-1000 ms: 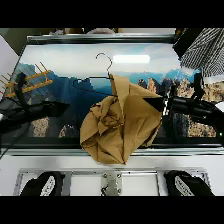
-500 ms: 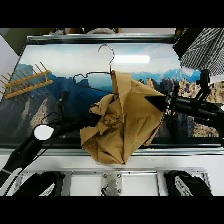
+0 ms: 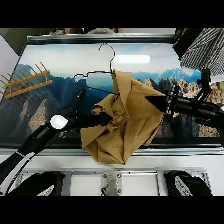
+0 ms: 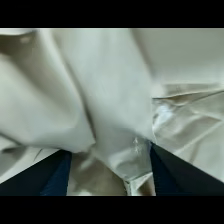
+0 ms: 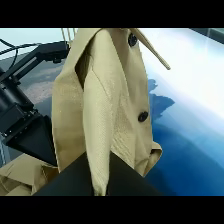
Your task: Fold the clothes and pants, and hang the long-sleeved shirts on hangers.
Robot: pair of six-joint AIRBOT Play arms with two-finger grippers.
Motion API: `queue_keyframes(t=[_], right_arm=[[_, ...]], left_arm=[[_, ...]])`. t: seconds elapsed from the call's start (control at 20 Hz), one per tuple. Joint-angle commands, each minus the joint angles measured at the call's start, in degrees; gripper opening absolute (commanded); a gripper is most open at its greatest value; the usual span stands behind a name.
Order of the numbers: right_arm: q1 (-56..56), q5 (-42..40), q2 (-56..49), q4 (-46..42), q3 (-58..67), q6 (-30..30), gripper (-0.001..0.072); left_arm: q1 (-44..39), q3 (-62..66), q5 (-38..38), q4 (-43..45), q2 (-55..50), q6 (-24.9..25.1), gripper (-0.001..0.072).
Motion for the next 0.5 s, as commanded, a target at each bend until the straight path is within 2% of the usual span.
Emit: queue_keyframes(t=[0.0,0.25,0.45], right_arm=[[-0.02,0.02,0.04,0.02,0.07,0.39,0.0009],[-0.02,0.02,0.04,0.02,0.07,1.01,0.0009],[-0.02,0.04,0.07,0.02,0.07,1.01,0.0009]], left_arm=[[-0.17,1.14,-1.95,0.04,1.53,-0.02,0.0496],[-0.26,-5.53,0.22,-0.11,5.64,-2.05,0.0496],[-3.69,-5.33,2.97,-0.11,1.44,-2.05,0.0496]])
